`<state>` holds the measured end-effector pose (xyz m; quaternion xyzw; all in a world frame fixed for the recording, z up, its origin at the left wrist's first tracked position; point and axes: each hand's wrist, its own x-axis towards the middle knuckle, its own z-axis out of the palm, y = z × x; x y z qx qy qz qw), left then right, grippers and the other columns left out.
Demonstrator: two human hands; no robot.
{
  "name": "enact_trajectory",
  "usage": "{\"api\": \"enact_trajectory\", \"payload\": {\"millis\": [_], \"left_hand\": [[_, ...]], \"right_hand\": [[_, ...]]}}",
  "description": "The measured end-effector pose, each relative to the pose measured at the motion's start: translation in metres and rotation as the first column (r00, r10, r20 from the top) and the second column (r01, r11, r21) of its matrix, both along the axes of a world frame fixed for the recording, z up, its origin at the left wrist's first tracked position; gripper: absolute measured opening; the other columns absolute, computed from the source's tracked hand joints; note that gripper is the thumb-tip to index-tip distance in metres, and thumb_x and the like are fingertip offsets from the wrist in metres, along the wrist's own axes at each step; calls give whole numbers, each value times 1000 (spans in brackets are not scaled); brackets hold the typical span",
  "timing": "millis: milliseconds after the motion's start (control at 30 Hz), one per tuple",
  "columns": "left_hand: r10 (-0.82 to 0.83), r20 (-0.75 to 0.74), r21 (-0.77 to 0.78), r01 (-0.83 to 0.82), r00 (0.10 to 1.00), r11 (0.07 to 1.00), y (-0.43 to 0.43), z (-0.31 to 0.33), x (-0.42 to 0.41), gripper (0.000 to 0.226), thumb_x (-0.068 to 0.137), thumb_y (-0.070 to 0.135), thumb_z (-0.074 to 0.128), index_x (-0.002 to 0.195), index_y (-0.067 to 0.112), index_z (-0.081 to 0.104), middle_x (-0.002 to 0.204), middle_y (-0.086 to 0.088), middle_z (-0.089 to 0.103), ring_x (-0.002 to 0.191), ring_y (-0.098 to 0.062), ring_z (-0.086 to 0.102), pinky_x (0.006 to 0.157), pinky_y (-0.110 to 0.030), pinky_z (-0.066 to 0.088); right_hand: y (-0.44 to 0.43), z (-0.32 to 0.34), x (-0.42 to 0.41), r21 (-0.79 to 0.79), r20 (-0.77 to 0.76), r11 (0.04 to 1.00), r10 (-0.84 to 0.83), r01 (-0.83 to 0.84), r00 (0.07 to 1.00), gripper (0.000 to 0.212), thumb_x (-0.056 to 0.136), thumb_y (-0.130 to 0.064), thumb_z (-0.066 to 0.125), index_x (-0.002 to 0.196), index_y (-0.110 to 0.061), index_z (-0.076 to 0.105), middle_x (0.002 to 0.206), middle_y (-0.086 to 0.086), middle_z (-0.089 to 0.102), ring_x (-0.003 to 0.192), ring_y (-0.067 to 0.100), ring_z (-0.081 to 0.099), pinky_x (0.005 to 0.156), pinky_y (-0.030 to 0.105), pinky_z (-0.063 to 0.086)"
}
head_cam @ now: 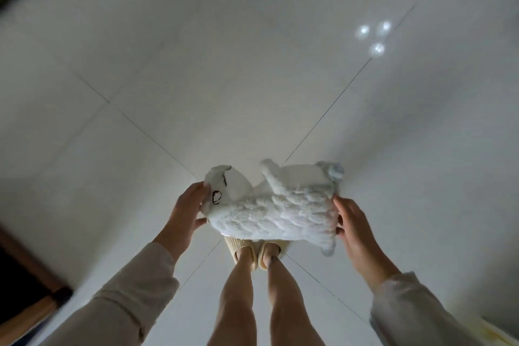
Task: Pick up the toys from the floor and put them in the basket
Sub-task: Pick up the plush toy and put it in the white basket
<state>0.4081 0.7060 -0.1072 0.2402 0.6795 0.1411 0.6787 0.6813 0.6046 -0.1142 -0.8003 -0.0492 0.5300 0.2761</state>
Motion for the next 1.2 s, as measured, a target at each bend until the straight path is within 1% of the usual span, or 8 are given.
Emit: {"api": "enact_trajectory", "payload": {"millis": [167,400,467,667,833,1067,1133,1200], "left_hand": [[-95,-53,100,99,994,990,-21,122,-13,30,94,26,46,117,10,58,107,-10,62,98,-27,58,67,-30,47],[29,74,110,-37,997,993,-62,185,-38,15,89,25,55,87,27,70,75,9,75,83,-21,63,62,-31,50],[79,98,95,-88,992,992,-66,187,-44,16,87,24,56,87,28,71,72,11,75,79,-19,63,58,-29,51],[58,115,144,-74,992,987,-45,190,-43,13,87,25,56,85,28,68,72,10,75,76,-16,63,55,-26,50],[-42,88,179,25,995,983,4,192,-21,10,88,23,56,85,24,65,86,1,66,80,-20,59,61,-29,47],[-114,81,200,96,990,975,76,188,38,8,86,23,56,87,24,64,91,-1,66,83,-21,59,64,-30,47],[-103,60,190,90,993,978,96,184,57,8,87,23,55,89,23,63,93,-2,64,84,-22,57,64,-30,46],[-88,26,174,82,996,981,117,182,77,8,88,22,54,88,22,61,91,-3,62,81,-22,55,62,-29,45]], "right_hand": [[-34,136,-3,106,-40,994,-5,10,999,30,94,-25,49,109,-1,58,110,23,64,102,35,62,75,41,52],[-64,210,-22,196,-22,980,-24,28,999,27,95,-27,47,101,-7,63,107,18,67,95,29,64,71,35,51],[-66,217,-27,227,-14,973,-37,39,999,25,94,-28,48,100,-10,65,106,16,68,94,29,63,70,33,50],[-51,219,-35,267,19,958,-118,108,993,23,93,-25,50,102,-10,65,107,16,67,108,38,59,87,49,50],[-31,218,-27,286,9,945,-169,160,986,26,95,-24,47,105,-6,63,107,16,65,104,36,60,81,44,50],[20,199,22,280,10,939,-212,200,977,16,94,-10,47,94,-11,62,95,9,67,85,24,65,49,23,56],[45,192,39,257,-12,940,-231,226,973,17,94,-16,47,95,-9,64,100,14,67,89,30,65,59,35,58],[73,186,58,223,-34,945,-240,242,970,27,93,-22,47,105,-4,63,109,19,66,101,38,63,79,49,56]]}}
